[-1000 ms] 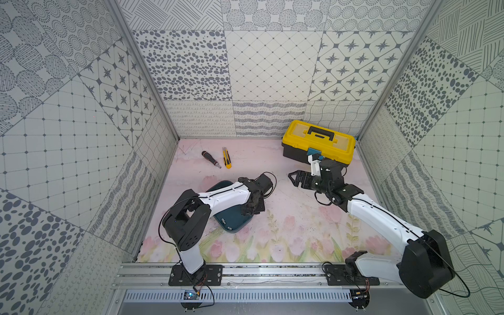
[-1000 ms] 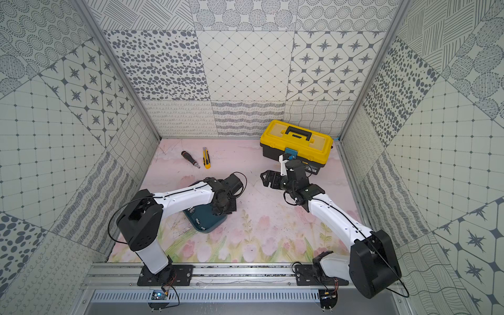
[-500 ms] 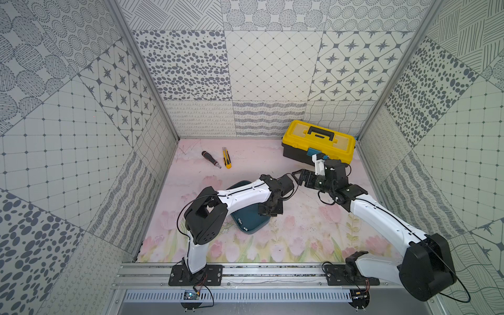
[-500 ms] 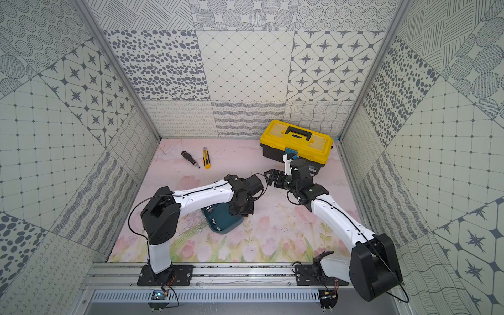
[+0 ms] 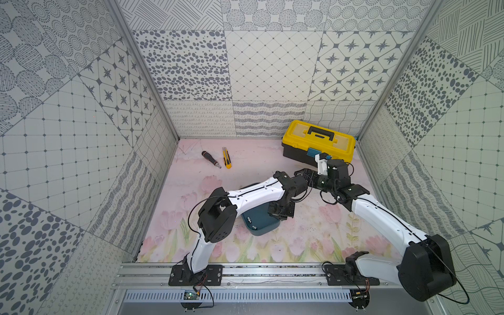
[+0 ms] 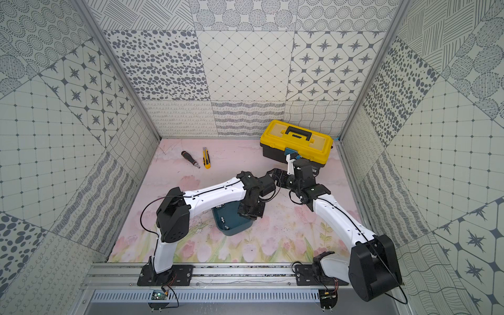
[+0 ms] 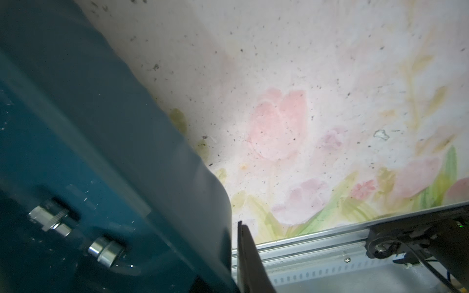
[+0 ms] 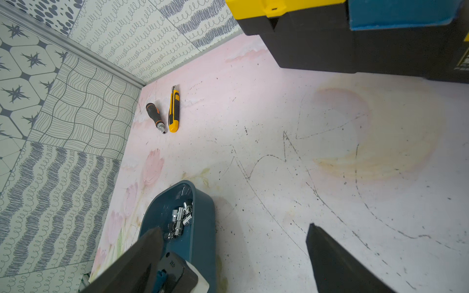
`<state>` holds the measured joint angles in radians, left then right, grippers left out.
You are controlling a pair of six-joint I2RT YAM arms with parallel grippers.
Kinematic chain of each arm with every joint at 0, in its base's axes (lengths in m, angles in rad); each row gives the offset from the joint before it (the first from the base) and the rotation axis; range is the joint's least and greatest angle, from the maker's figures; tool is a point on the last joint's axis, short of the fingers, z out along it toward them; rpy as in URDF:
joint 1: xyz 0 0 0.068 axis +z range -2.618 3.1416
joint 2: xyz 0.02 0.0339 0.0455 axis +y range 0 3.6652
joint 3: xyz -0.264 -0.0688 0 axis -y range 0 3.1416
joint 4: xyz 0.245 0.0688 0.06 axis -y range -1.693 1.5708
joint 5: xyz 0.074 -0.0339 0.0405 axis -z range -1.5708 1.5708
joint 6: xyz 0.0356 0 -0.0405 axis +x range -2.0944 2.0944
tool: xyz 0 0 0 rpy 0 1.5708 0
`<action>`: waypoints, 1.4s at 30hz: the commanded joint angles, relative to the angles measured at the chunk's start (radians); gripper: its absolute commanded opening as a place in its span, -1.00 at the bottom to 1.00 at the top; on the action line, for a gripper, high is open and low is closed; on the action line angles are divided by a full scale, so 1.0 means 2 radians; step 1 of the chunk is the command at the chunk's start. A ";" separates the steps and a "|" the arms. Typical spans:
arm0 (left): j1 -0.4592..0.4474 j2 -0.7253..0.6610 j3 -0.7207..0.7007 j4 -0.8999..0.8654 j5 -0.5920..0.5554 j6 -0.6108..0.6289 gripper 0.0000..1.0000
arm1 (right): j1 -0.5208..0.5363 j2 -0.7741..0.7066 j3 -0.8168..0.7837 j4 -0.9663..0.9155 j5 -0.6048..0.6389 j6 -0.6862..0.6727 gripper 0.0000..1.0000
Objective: Take out the socket from the storage box
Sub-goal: Move the storage box to the center of the board.
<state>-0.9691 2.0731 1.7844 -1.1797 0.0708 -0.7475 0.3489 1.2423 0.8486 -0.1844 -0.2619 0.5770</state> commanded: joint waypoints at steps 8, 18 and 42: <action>-0.020 0.025 0.030 -0.069 0.015 0.075 -1.00 | -0.003 0.000 -0.004 0.014 -0.012 0.005 0.89; -0.023 0.036 -0.014 -0.023 -0.026 0.100 -1.00 | -0.005 0.009 -0.001 0.014 -0.014 0.008 0.88; -0.015 -0.069 -0.104 0.050 -0.134 0.089 0.08 | -0.004 0.016 -0.002 0.022 -0.019 0.011 0.85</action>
<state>-1.0115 1.9980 1.5806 -1.0782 -0.1177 -0.5549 0.3370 1.2667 0.8486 -0.1829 -0.2886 0.5953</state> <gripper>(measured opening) 0.531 0.926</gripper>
